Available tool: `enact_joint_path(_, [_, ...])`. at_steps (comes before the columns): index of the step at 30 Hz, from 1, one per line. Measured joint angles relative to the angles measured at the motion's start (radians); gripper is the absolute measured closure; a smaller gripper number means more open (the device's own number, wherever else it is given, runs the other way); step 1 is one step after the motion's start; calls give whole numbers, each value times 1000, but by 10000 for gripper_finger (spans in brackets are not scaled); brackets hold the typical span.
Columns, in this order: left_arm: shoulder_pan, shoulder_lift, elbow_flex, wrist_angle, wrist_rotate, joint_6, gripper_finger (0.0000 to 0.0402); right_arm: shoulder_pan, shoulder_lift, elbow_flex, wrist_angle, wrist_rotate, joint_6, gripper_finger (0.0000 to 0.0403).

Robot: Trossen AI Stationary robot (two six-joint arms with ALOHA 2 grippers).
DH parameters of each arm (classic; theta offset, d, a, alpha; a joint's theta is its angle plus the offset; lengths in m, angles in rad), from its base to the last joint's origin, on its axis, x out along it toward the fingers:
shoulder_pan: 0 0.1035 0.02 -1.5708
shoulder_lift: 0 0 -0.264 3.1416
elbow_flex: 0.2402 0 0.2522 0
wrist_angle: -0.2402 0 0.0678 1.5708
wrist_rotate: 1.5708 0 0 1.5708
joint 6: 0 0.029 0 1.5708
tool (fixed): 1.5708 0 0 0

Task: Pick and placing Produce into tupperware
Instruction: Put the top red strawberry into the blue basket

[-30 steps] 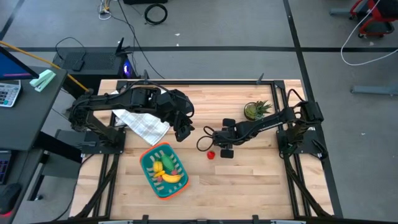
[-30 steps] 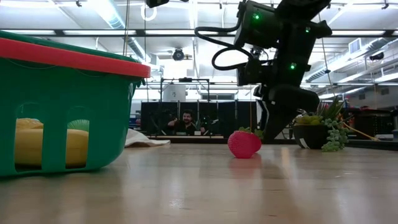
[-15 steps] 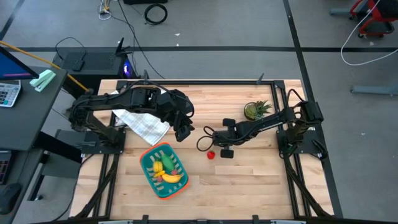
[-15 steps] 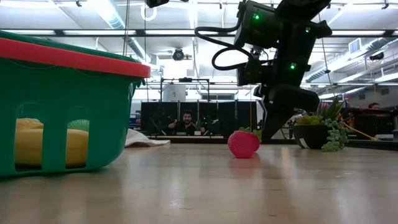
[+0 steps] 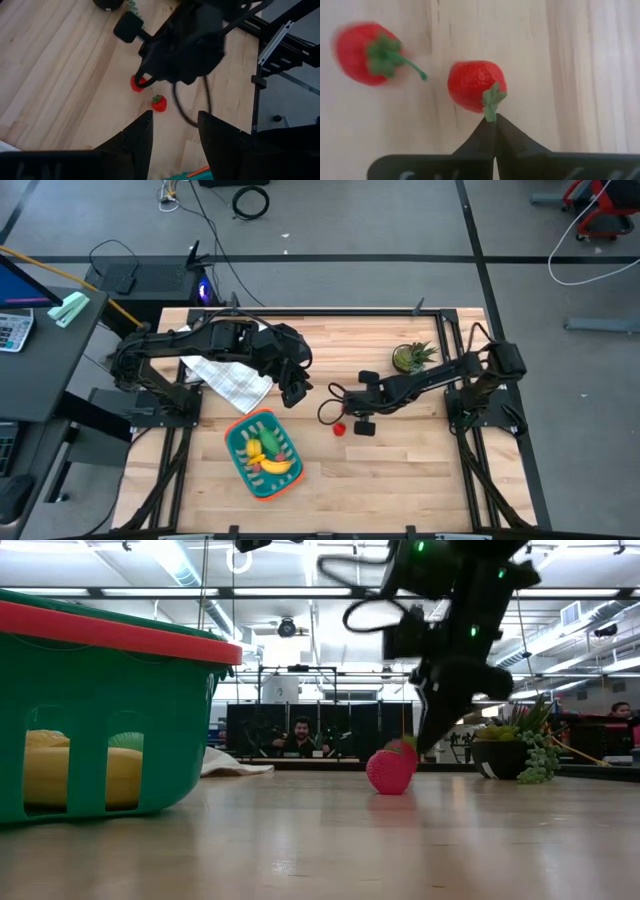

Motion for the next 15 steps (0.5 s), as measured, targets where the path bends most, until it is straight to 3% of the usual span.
enact_joint_path(8, [0,0,0,0,-9,-9,239,44,-181,0,68,20,97,402])
enact_joint_path(15, [0,0,0,-37,-11,-12,248,110,-283,2,472,-51,145,403])
